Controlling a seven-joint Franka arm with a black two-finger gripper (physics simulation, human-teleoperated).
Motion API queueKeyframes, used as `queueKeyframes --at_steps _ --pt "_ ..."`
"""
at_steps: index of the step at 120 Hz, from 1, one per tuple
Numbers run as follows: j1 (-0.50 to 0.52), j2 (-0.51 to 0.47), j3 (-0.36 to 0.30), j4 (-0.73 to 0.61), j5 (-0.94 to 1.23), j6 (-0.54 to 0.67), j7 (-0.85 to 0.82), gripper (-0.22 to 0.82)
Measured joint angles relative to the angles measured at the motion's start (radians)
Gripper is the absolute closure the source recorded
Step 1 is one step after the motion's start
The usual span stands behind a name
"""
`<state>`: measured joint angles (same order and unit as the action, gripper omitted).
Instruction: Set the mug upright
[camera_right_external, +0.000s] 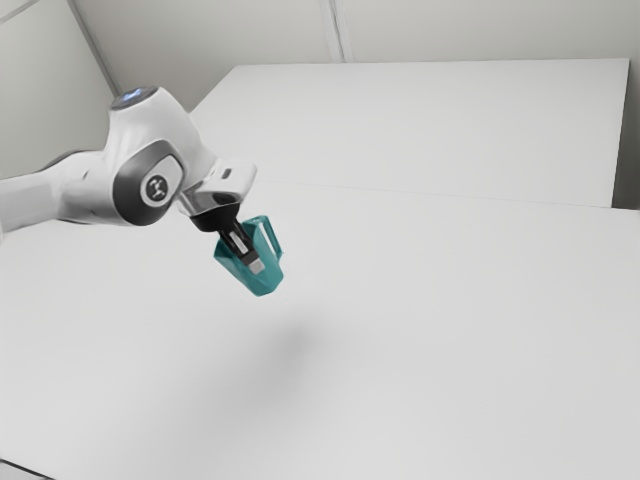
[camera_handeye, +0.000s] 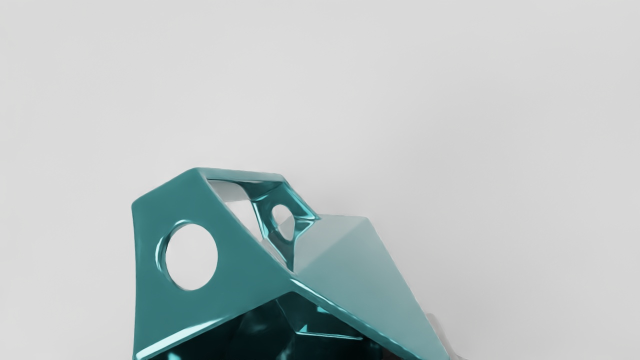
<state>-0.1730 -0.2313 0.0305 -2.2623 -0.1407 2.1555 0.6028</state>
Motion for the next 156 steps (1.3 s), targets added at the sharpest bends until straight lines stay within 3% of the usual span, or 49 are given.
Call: queueKeyframes --at_steps 52,108,156 --pt "0.057 0.007 -0.004 -0.057 0.219 -0.050 -0.209 0.79" --pt "0.055 0.112 -0.004 -0.107 0.288 0.120 -0.338 0.79" --pt "0.055 0.165 -0.005 -0.115 0.287 0.183 -0.400 0.79"
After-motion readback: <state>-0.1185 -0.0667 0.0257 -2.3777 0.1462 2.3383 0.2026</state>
